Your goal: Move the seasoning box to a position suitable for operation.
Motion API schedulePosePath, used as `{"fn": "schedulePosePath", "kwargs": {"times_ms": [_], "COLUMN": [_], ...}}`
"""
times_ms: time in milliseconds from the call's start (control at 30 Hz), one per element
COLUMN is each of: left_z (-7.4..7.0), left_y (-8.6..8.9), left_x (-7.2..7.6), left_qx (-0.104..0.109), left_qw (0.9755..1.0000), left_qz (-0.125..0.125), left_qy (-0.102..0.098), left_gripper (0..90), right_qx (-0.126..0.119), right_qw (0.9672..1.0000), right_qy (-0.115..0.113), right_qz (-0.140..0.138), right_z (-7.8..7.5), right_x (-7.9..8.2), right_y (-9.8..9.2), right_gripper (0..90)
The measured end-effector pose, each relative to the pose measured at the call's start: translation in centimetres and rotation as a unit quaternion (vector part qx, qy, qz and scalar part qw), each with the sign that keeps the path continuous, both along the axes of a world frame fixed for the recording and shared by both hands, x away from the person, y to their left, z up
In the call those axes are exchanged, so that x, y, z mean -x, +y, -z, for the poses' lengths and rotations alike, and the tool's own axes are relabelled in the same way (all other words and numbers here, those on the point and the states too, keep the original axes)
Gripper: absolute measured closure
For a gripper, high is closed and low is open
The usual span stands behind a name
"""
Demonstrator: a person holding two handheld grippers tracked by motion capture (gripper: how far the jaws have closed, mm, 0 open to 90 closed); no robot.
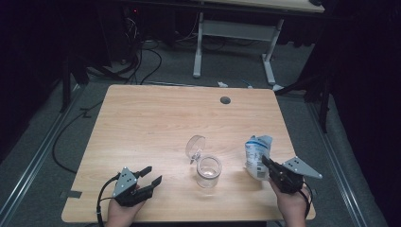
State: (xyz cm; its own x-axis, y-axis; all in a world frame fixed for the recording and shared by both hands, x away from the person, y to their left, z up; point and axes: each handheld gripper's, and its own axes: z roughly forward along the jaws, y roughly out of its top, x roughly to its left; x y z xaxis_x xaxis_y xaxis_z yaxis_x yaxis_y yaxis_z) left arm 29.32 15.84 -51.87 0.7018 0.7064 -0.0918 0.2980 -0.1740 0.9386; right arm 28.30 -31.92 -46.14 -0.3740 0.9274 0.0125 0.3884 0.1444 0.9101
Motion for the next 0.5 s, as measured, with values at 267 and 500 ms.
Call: {"fn": "schedulePosePath", "kwargs": {"times_ms": [267, 500], "left_z": [0.4, 0.2], "left_y": [-0.4, -0.8], "left_x": [-0.2, -0.1], "left_qx": [0.001, -0.005], "left_qw": [0.9999, 0.9997], "left_qz": [0.015, 0.022], "left_qy": [0.003, -0.011], "left_gripper": [45.2, 44.8], "right_qx": [0.004, 0.020], "right_qw": [0.9995, 0.9988], "right_qy": [0.029, 0.042], "right_qz": [-0.015, -0.014], "right_z": [-0.9, -1.3], "right_x": [-0.2, -0.6], "right_y": [0.6, 1.4], "right_gripper": [90.0, 90.0]}}
